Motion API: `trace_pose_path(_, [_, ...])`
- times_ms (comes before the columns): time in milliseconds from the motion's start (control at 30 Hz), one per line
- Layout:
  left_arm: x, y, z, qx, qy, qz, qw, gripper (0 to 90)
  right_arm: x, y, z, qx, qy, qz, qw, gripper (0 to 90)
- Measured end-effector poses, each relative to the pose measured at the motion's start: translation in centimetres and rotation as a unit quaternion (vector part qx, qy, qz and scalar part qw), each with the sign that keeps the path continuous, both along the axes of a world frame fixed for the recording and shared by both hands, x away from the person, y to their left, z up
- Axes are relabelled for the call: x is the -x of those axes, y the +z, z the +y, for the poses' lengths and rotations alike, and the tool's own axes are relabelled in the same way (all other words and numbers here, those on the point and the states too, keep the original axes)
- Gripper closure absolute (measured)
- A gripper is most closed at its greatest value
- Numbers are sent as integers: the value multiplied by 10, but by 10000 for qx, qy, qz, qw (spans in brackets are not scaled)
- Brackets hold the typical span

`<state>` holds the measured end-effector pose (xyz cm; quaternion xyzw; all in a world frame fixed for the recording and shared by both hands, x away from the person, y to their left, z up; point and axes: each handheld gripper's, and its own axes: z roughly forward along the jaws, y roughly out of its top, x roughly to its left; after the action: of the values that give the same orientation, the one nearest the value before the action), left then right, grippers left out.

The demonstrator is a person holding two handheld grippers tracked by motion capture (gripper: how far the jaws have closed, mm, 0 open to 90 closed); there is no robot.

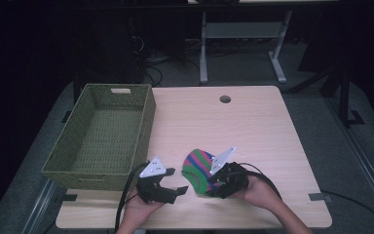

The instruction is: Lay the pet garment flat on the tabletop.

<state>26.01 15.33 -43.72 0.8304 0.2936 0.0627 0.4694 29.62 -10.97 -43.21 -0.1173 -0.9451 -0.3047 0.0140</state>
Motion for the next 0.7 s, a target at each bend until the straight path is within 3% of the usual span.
trace_pose_path(300, [0, 0, 1, 19, 8, 10, 10000, 197, 3, -11, 14, 240, 128, -145, 9995, 506])
trace_pose_path(700, [0, 0, 0, 11, -3, 3, 10000, 196, 7, -16, 16, 353, -71, -478, 9982, 617])
